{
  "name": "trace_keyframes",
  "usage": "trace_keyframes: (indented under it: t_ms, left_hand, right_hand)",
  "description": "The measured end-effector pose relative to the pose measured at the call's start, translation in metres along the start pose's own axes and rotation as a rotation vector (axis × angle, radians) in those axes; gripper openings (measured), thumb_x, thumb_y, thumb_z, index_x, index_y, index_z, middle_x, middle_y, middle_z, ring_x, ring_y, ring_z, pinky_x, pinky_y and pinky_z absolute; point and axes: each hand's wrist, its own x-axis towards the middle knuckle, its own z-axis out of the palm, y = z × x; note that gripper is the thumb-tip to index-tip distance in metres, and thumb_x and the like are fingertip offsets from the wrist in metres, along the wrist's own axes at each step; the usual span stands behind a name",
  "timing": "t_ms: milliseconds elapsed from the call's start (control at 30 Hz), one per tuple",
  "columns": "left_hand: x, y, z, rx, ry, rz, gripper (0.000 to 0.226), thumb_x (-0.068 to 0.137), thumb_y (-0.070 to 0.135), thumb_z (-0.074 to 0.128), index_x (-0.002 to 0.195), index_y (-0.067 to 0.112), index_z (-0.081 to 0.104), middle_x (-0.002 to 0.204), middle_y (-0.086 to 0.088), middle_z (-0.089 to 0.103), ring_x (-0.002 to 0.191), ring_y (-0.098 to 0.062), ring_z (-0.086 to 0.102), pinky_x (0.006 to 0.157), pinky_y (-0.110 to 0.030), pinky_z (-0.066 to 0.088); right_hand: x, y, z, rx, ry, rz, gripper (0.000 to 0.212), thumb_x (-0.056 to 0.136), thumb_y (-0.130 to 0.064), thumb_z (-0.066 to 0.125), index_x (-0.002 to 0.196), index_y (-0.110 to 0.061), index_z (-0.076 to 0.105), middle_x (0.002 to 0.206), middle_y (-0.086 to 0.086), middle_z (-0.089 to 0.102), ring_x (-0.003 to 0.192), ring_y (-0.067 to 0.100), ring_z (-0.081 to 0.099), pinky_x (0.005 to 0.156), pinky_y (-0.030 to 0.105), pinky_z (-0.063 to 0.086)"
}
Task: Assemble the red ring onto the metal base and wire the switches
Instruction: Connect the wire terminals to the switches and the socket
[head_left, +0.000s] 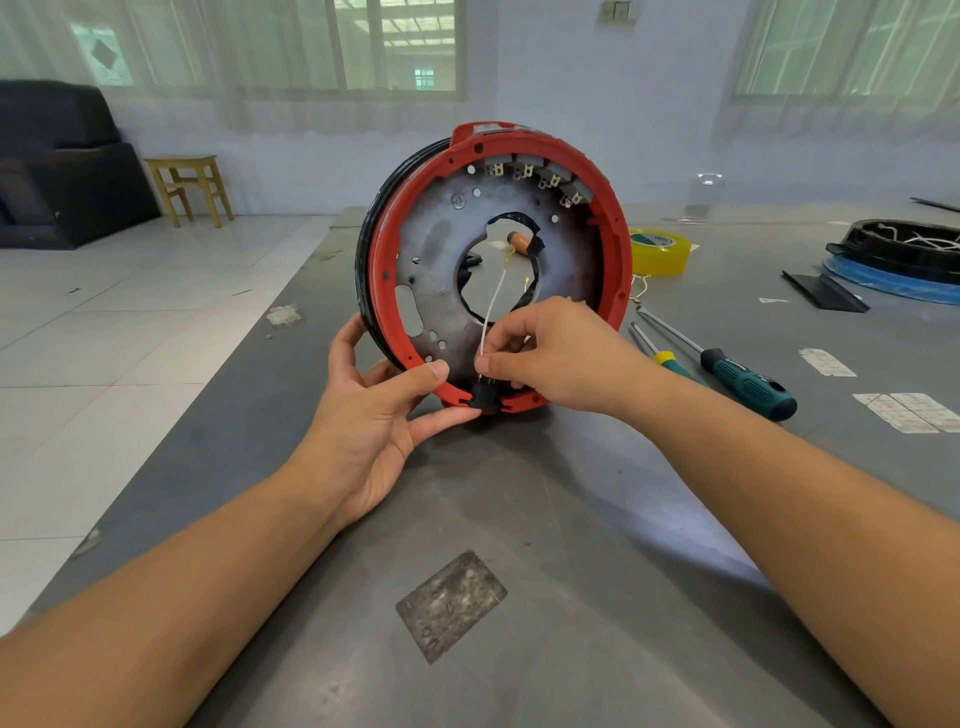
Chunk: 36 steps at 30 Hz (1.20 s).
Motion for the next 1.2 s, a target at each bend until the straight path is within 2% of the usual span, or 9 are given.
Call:
trace_keyframes:
  t_ms: [67, 133, 233, 367, 467, 667, 967, 1100, 1200]
  left_hand:
    - [0.0, -0.001, 0.0, -0.005, -0.002, 0.004, 0.092, 0.078, -0.008, 0.078, 0.147, 0.042, 0.043, 0.135, -0.035, 0.057, 0.124, -0.048, 0.065, 0.084, -0.068, 0.059]
    - [0.0, -0.001, -0.001, -0.009, -0.005, 0.009, 0.092, 0.078, -0.008, 0.079, 0.147, 0.041, 0.042, 0.143, -0.036, 0.053, 0.123, -0.047, 0.066, 0.085, -0.069, 0.058]
    - [0.001, -0.001, -0.001, -0.016, 0.006, 0.009, 0.092, 0.076, -0.006, 0.079, 0.146, 0.041, 0.043, 0.142, -0.036, 0.053, 0.121, -0.046, 0.067, 0.083, -0.066, 0.06]
    - [0.003, -0.002, -0.003, -0.022, 0.023, 0.008, 0.09, 0.076, -0.004, 0.079, 0.145, 0.041, 0.042, 0.141, -0.035, 0.056, 0.12, -0.046, 0.068, 0.081, -0.063, 0.061]
    - [0.005, -0.003, -0.003, -0.02, 0.027, 0.01, 0.091, 0.075, -0.003, 0.081, 0.144, 0.041, 0.043, 0.139, -0.035, 0.057, 0.12, -0.046, 0.068, 0.08, -0.061, 0.062]
    - [0.009, -0.002, -0.002, -0.009, 0.046, 0.017, 0.094, 0.073, -0.002, 0.083, 0.145, 0.043, 0.044, 0.126, -0.023, 0.066, 0.111, -0.042, 0.072, 0.078, -0.059, 0.063]
    - [0.01, -0.002, -0.004, -0.021, 0.056, 0.008, 0.092, 0.074, -0.002, 0.081, 0.146, 0.041, 0.042, 0.132, -0.031, 0.063, 0.113, -0.043, 0.07, 0.079, -0.059, 0.063]
    - [0.013, -0.001, -0.007, -0.054, 0.076, 0.011, 0.087, 0.073, -0.002, 0.083, 0.142, 0.039, 0.047, 0.125, -0.021, 0.07, 0.109, -0.043, 0.072, 0.079, -0.058, 0.063]
    - [0.016, 0.001, -0.011, -0.088, 0.108, 0.004, 0.084, 0.074, -0.002, 0.083, 0.14, 0.036, 0.047, 0.126, -0.021, 0.072, 0.114, -0.047, 0.071, 0.079, -0.057, 0.064]
  right_hand:
    - [0.001, -0.001, 0.001, -0.028, 0.014, 0.009, 0.013, 0.093, -0.034, 0.072, 0.089, -0.023, 0.078, 0.081, -0.002, 0.075, 0.074, 0.009, 0.065, 0.102, 0.037, 0.042]
    - [0.001, -0.002, 0.002, -0.024, 0.027, 0.021, 0.015, 0.093, -0.034, 0.072, 0.088, -0.021, 0.078, 0.08, -0.001, 0.075, 0.078, 0.014, 0.067, 0.106, 0.042, 0.043]
    - [0.002, -0.003, 0.004, -0.026, 0.034, 0.018, 0.016, 0.092, -0.032, 0.072, 0.087, -0.019, 0.079, 0.081, -0.001, 0.076, 0.08, 0.015, 0.068, 0.099, 0.034, 0.044]
    - [0.005, -0.006, 0.007, -0.051, 0.053, 0.007, 0.016, 0.091, -0.03, 0.073, 0.081, -0.018, 0.077, 0.075, -0.001, 0.074, 0.074, 0.012, 0.065, 0.067, 0.018, 0.037]
    - [0.006, -0.006, 0.006, -0.054, 0.053, 0.01, 0.018, 0.091, -0.029, 0.072, 0.077, -0.019, 0.074, 0.071, -0.002, 0.072, 0.068, 0.008, 0.062, 0.057, 0.011, 0.034]
    - [0.006, -0.007, 0.006, -0.086, 0.063, 0.007, 0.014, 0.091, -0.031, 0.07, 0.083, -0.021, 0.077, 0.074, -0.004, 0.073, 0.073, 0.008, 0.064, 0.06, 0.014, 0.038]
    - [0.003, -0.008, 0.016, -0.095, 0.131, -0.04, 0.018, 0.093, -0.024, 0.067, 0.079, -0.016, 0.073, 0.065, -0.008, 0.063, 0.072, 0.016, 0.06, 0.068, 0.013, 0.029]
    - [0.0, 0.001, 0.022, -0.175, 0.333, -0.206, 0.015, 0.096, -0.022, 0.063, 0.093, -0.016, 0.077, 0.086, -0.003, 0.066, 0.083, 0.015, 0.06, 0.077, 0.031, 0.046]
    - [-0.007, 0.017, 0.023, -0.461, 0.549, -0.414, 0.019, 0.09, -0.022, 0.063, 0.101, -0.016, 0.077, 0.098, -0.001, 0.069, 0.096, 0.024, 0.06, 0.083, 0.039, 0.046]
